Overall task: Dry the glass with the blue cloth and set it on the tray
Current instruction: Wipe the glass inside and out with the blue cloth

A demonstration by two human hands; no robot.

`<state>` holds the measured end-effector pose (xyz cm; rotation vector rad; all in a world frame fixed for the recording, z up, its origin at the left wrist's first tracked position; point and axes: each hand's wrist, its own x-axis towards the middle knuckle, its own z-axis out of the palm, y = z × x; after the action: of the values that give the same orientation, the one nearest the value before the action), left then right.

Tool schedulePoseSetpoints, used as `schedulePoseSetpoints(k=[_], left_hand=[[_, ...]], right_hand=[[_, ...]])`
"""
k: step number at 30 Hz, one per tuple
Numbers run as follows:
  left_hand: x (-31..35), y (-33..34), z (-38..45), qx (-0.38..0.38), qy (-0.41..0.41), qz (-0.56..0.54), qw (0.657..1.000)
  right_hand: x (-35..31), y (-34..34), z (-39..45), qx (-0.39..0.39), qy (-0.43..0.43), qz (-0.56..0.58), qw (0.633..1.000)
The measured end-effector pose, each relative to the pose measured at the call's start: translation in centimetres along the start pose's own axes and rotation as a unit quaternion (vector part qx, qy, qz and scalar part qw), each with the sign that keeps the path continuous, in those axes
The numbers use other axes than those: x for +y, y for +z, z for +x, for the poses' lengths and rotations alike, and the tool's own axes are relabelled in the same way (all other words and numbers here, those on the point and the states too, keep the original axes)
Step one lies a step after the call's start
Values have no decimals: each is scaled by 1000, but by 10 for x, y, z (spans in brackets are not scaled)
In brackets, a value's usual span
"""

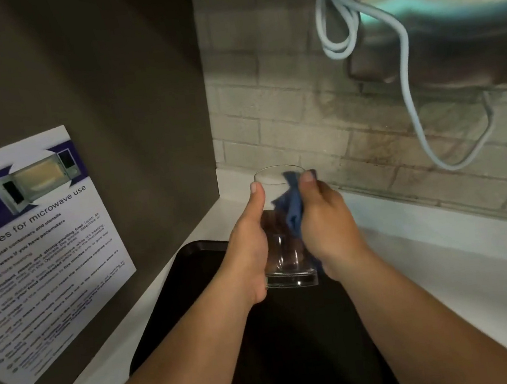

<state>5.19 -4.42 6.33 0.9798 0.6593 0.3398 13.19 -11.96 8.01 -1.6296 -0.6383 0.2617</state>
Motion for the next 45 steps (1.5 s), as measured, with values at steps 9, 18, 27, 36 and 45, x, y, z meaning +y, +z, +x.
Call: schedulePoseSetpoints(k=[9,18,27,36,45], left_hand=[[2,5,-1,135,39,136,981],[3,4,-10,29,-22,-6,999],[0,-4,6,89,-33,49,994],[6,-4,2,6,-22,-18,1000],[4,-3,6,67,-14,30,997]], right_hand=[[20,3,-24,-9,-10,-42,999],[17,1,1,-12,50,28,998],[34,19,-53,-59,-58,-173,981],[6,-1,-5,-41,30,-24,998],[13,15,-28,-11,-95,-133,987]])
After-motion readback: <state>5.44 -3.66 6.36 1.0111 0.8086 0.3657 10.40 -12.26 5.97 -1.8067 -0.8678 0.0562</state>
